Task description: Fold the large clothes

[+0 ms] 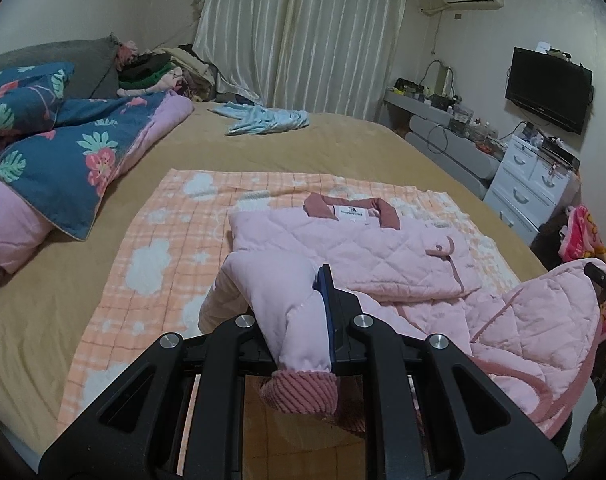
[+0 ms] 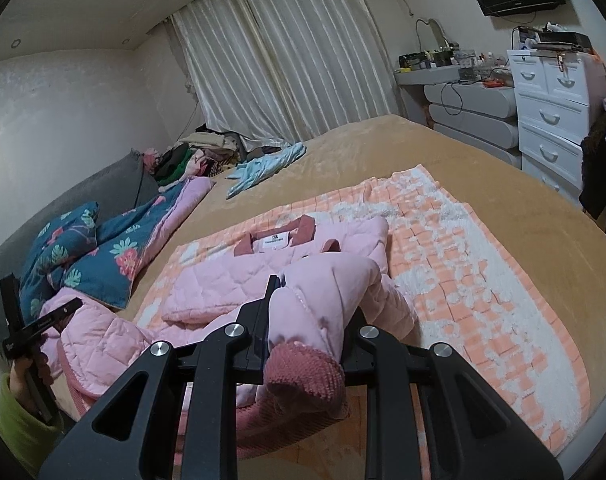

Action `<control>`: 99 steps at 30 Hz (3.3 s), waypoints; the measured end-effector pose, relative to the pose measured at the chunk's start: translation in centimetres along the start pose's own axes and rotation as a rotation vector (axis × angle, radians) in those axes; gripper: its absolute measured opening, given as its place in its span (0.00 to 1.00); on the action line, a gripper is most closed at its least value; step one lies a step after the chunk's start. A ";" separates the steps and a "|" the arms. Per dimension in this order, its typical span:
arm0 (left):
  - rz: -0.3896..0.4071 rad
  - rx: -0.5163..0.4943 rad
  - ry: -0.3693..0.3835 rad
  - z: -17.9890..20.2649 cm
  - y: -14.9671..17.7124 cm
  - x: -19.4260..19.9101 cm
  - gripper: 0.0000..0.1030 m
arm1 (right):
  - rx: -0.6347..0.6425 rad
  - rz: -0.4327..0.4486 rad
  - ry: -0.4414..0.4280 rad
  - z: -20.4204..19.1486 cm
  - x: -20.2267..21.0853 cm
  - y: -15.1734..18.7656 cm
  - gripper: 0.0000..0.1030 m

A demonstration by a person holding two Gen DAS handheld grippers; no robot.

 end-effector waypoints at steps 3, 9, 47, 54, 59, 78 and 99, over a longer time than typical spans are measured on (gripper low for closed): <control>0.014 -0.004 -0.011 0.1 -0.6 -0.4 0.08 | 0.009 0.002 0.008 0.3 -0.8 -0.7 0.19; 0.043 -0.042 -0.058 0.6 -1.7 -1.7 0.08 | -0.007 -0.005 0.030 1.6 -2.5 -1.9 0.19; 0.021 -0.118 -0.189 1.3 -4.6 -10.5 0.08 | -0.335 -0.052 -0.135 9.3 -10.7 -6.8 0.58; -0.014 -0.107 -0.185 0.9 -4.7 -11.7 0.08 | -0.333 0.116 -0.213 10.0 -7.8 -8.1 0.81; -0.014 -0.097 -0.177 1.0 -4.8 -12.0 0.08 | -0.214 0.101 -0.125 10.3 -7.5 -6.7 0.87; -0.101 -0.058 -0.200 1.0 -6.4 -16.5 0.10 | -0.224 0.217 -0.251 12.6 -7.7 -2.3 0.96; -0.139 -0.044 -0.251 1.5 -5.9 -20.1 0.15 | -0.103 0.060 -0.085 12.6 -12.6 -0.8 0.96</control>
Point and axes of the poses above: each gripper's, at about its wrist camera, not at the fingertips, and x roughly against the way its jaws point, z to its right, y to its underside, the point moved 1 cm from there along -x, roughly the way its jaws point, and after that the axes turned 11 degrees about -y, right-handed, at the moved point
